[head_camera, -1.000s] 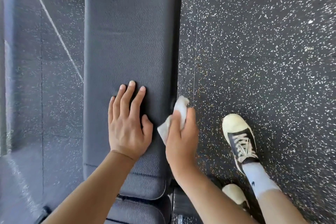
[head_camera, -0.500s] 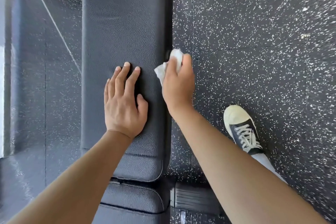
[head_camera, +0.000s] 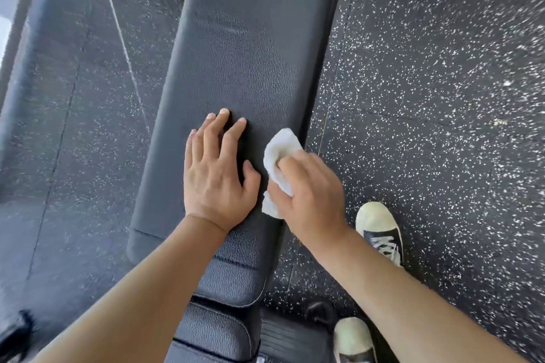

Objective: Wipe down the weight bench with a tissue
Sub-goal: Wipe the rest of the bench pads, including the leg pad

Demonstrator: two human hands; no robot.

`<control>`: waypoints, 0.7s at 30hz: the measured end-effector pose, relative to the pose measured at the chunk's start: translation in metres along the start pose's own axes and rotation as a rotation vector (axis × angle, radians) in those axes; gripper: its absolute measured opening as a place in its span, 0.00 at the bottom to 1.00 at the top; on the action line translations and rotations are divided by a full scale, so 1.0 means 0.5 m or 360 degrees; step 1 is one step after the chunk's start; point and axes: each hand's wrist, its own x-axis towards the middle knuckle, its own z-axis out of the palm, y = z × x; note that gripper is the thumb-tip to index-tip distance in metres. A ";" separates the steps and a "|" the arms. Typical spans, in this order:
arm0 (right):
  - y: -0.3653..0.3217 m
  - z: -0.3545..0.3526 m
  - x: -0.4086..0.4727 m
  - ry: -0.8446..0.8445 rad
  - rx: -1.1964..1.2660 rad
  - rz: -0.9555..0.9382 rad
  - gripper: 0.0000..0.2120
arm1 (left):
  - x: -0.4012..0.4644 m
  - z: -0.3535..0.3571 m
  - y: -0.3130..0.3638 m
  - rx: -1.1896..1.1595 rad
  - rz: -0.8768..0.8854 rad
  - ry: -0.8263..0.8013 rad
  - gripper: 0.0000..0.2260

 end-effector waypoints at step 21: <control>-0.028 0.050 0.457 -0.0956 -0.0329 -0.1290 0.07 | 0.011 0.000 -0.010 0.0035 0.0015 -0.0150 0.30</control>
